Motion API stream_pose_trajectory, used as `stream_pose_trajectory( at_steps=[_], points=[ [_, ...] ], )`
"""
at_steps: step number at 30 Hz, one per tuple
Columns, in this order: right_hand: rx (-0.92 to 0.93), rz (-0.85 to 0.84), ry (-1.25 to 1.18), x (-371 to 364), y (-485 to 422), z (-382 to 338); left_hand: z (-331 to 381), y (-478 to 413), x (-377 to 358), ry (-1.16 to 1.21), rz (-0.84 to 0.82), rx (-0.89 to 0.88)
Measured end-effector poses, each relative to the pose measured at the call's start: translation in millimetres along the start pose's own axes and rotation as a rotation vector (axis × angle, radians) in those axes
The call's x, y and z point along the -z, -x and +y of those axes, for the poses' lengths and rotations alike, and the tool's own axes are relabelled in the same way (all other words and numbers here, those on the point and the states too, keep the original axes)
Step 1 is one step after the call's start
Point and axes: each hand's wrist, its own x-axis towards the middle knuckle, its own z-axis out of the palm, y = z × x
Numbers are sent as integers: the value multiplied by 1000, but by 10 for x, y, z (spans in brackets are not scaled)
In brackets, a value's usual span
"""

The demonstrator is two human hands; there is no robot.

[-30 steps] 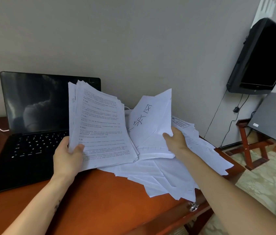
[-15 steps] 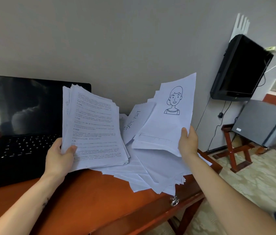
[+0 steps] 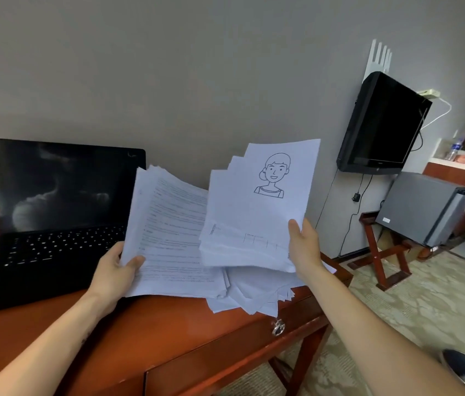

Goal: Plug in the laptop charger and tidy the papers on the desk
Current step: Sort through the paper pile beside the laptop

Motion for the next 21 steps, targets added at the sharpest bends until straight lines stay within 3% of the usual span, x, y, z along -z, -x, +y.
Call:
stream_pose_trajectory(
  at_steps=[5,12,21],
  points=[
    [24,-82,27,-295,244,130,20,52,-27,28,-102,47],
    [-33,-45,94,-646,353,457,9,46,-28,84,-170,87],
    [35,-37,191,-1007,546,644,-26,38,-21,41,-231,89]
  ],
)
